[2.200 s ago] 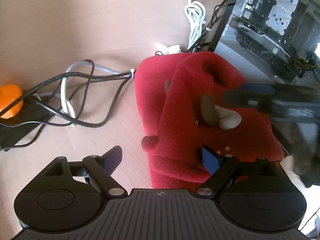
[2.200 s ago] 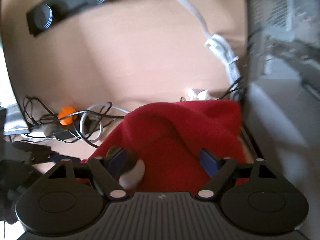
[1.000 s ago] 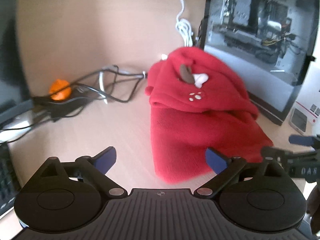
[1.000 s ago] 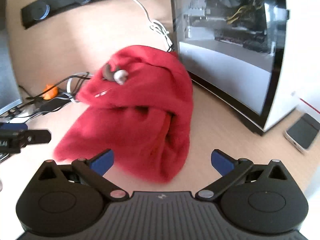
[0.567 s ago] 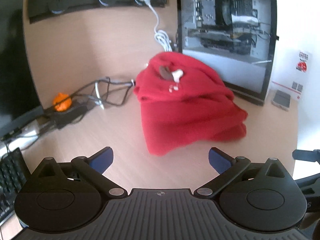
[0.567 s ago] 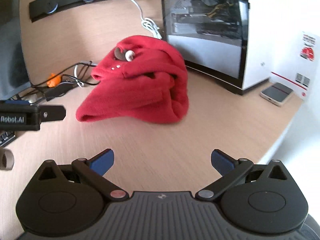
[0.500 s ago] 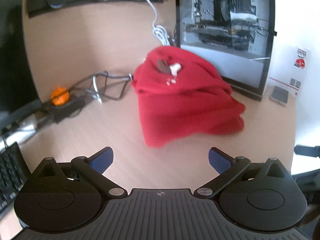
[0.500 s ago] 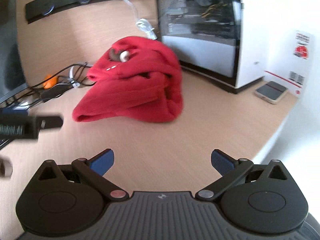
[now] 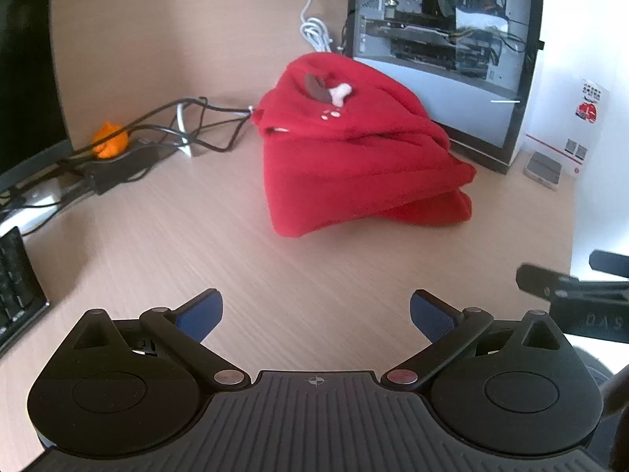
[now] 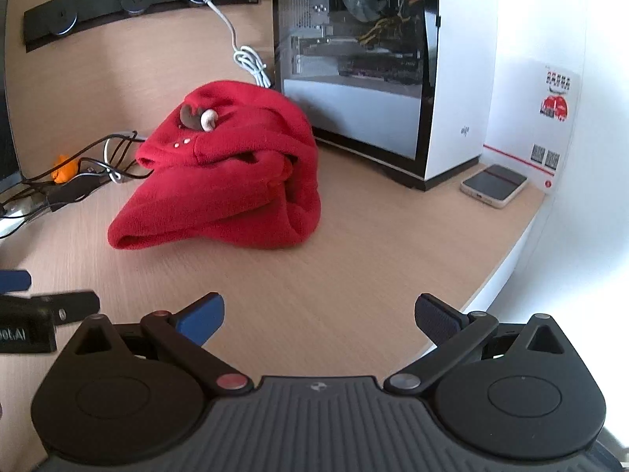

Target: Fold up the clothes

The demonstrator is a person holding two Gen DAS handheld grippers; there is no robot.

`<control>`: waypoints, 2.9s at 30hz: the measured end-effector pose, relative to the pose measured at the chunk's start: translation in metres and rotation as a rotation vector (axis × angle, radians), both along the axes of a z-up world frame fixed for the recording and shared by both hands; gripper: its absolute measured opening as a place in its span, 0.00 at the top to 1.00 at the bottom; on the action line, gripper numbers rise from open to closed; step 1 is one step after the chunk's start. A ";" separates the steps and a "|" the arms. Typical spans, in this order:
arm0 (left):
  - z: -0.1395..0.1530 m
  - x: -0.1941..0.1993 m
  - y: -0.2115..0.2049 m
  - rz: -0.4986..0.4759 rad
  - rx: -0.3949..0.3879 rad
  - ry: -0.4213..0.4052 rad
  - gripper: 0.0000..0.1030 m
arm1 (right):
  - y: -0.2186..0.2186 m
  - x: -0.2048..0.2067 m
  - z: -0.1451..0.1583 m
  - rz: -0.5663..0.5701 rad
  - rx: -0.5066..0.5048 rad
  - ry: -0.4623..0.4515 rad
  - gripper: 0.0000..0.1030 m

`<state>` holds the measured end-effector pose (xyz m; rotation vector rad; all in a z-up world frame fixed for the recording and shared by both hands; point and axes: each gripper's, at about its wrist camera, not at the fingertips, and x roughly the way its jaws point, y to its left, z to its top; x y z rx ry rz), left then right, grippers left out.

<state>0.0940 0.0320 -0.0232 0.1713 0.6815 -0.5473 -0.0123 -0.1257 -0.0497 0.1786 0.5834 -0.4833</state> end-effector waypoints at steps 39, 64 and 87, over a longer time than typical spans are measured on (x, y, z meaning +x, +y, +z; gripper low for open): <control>-0.001 0.002 0.003 0.003 0.010 0.018 0.00 | 0.001 0.007 -0.004 0.033 0.037 0.028 0.00; -0.001 -0.001 0.003 -0.009 0.003 0.008 0.00 | -0.001 0.005 -0.004 0.035 0.040 0.024 0.00; 0.004 -0.007 -0.004 -0.036 0.022 -0.026 0.00 | -0.004 -0.001 -0.003 0.034 0.041 0.018 0.00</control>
